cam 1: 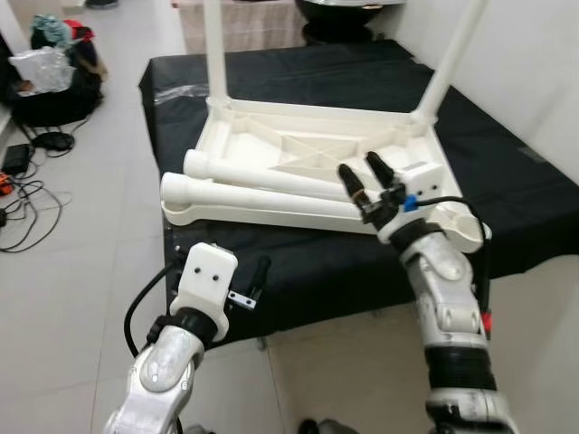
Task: Building children table
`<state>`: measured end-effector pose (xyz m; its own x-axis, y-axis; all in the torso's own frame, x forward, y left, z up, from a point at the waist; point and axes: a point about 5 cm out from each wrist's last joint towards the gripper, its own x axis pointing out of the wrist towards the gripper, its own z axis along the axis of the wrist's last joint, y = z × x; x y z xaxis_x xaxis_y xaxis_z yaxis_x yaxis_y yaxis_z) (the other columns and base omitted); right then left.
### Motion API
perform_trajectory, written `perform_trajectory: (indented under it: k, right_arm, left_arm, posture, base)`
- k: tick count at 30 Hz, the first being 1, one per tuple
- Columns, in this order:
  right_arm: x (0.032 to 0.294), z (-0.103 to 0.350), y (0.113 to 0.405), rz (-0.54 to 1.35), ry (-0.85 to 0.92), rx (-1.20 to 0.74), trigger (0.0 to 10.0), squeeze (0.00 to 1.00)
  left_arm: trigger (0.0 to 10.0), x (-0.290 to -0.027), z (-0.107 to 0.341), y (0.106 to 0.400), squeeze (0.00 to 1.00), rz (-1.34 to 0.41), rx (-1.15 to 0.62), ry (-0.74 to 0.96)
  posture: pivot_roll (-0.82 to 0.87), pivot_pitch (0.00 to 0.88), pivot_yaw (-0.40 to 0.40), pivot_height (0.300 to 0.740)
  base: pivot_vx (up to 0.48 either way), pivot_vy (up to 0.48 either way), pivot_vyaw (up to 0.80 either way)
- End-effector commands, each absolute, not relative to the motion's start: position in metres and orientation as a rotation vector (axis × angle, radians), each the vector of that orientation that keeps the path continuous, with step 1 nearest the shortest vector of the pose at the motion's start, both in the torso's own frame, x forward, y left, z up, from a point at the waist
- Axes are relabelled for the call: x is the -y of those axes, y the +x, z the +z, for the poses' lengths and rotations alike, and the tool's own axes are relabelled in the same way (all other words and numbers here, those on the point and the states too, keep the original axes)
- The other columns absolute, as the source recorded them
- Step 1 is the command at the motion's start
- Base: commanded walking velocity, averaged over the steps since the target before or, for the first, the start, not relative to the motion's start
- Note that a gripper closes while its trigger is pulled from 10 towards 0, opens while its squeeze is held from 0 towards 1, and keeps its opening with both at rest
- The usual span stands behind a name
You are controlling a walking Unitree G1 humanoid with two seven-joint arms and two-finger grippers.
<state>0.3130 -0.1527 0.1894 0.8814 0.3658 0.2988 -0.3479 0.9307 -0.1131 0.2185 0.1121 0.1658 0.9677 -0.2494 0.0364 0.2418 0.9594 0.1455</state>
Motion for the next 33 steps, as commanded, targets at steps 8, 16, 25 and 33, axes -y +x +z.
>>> perform_trajectory:
  k: [8,16,25,33]
  right_arm:
    - [0.153,0.181,0.298,0.253,-0.089,0.277,10.0,0.0]
    - [0.144,0.18,0.291,0.238,-0.084,0.242,10.0,0.0]
    - [0.135,0.182,0.286,0.226,-0.057,0.225,10.0,0.0]
    - [0.129,0.191,0.286,0.209,-0.047,0.227,10.0,0.0]
  left_arm:
    - [10.0,-0.122,0.171,0.234,0.0,-0.296,0.06,0.317]
    - [10.0,-0.147,0.175,0.249,0.0,-0.416,0.068,0.552]
    - [10.0,-0.166,0.197,0.284,0.0,-0.346,0.101,0.609]
    - [10.0,-0.178,0.209,0.322,0.0,-0.527,0.065,0.669]
  posture:
    - [0.02,0.035,-0.07,0.74]
    - [0.03,0.031,-0.054,0.74]
    - [0.03,0.077,-0.055,0.74]
    - [0.04,0.125,-0.037,0.74]
  base:
    - [0.0,0.0,0.0]
    - [0.0,0.0,0.0]
    - [0.0,0.0,0.0]
    - [0.0,0.0,0.0]
